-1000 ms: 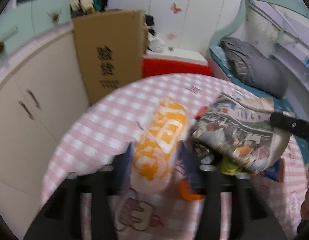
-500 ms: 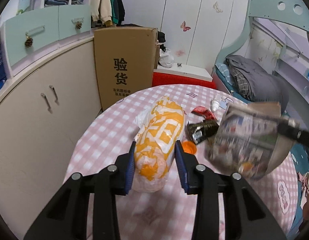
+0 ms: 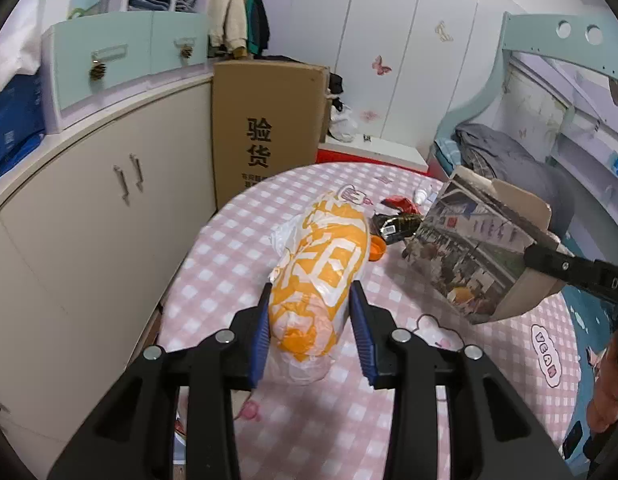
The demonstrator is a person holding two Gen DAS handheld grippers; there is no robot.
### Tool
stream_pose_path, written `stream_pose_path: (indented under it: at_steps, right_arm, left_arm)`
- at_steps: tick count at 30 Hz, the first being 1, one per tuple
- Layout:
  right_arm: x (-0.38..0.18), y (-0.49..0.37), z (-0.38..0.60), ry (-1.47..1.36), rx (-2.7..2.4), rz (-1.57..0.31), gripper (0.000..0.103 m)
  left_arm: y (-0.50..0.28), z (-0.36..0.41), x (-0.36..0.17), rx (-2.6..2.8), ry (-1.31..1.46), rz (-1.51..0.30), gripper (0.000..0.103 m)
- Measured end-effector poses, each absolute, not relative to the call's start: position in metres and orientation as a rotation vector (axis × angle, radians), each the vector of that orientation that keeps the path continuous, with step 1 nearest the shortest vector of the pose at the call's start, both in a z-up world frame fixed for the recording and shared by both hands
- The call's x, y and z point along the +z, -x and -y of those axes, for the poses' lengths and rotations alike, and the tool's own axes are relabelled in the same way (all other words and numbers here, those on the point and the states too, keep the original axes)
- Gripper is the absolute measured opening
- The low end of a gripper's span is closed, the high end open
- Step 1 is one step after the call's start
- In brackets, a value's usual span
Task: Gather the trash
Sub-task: 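Lift the bread bag and newspaper and turn both tools toward the bin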
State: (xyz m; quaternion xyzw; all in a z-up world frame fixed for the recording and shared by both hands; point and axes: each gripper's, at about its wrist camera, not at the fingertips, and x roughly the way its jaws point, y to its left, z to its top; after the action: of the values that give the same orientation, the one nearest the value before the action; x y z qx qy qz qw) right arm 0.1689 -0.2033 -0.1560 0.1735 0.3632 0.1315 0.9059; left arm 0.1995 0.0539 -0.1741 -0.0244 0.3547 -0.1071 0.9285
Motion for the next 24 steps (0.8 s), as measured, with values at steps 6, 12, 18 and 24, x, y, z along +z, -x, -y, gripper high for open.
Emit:
stream_pose_path:
  at_steps: [6, 12, 18, 24]
  right_arm:
    - [-0.140, -0.162, 0.189, -0.369, 0.318, -0.728, 0.007]
    - [-0.125, -0.165, 0.151, -0.345, 0.402, -0.716, 0.007]
    - [-0.115, -0.176, 0.086, -0.290, 0.514, -0.724, 0.007]
    - [-0.123, -0.194, 0.004, -0.230, 0.623, -0.778, 0.007]
  left_arm:
    - [-0.181, -0.079, -0.161, -0.180, 0.085, -0.698, 0.036]
    - [-0.160, -0.110, -0.152, -0.114, 0.107, -0.661, 0.036]
    - [-0.143, -0.163, -0.152, -0.005, 0.153, -0.645, 0.036]
    - [-0.123, -0.230, -0.167, 0.124, 0.210, -0.663, 0.036]
